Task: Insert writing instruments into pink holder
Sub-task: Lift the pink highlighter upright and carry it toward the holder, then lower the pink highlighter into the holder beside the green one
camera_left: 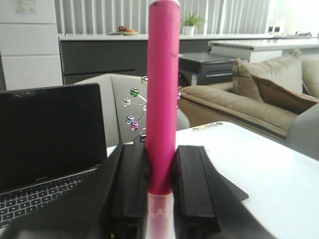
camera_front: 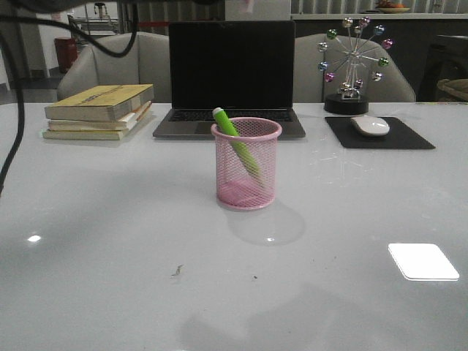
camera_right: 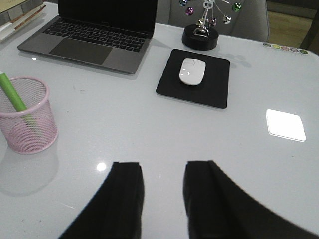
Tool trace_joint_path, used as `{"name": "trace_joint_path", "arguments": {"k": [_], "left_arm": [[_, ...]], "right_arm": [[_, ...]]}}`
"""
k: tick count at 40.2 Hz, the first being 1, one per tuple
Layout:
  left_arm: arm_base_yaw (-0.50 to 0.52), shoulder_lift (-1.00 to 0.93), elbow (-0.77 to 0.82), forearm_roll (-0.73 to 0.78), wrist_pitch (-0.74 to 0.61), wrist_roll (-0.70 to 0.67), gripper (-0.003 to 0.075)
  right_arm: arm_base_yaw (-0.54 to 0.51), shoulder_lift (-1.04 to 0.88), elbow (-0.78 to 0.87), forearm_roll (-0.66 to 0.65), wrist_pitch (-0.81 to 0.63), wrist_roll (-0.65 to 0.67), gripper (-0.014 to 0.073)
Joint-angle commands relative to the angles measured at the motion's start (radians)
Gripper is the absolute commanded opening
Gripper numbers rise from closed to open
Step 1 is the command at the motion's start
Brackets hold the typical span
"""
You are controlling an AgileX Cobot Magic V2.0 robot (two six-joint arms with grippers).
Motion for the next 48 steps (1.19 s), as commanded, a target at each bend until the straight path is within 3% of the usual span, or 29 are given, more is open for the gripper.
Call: {"name": "trace_joint_path", "arguments": {"k": [1, 13, 42, 48], "left_arm": [[-0.006, -0.024, 0.014, 0.026, -0.157, -0.056, 0.0106], [-0.006, 0.091, 0.051, 0.111, -0.296, -0.151, 0.0106], [-0.005, 0.185, 0.09, 0.111, -0.335, -0.167, 0.0106], [-0.005, 0.185, 0.131, 0.111, -0.407, -0.167, 0.0106]], "right_arm": [[-0.006, -0.002, -0.028, 0.011, -0.066, 0.002, 0.0339], [-0.006, -0.002, -0.028, 0.011, -0.066, 0.002, 0.0339], [-0.006, -0.002, -0.028, 0.011, -0.066, 0.002, 0.0339], [-0.006, -0.002, -0.028, 0.011, -0.066, 0.002, 0.0339]]}}
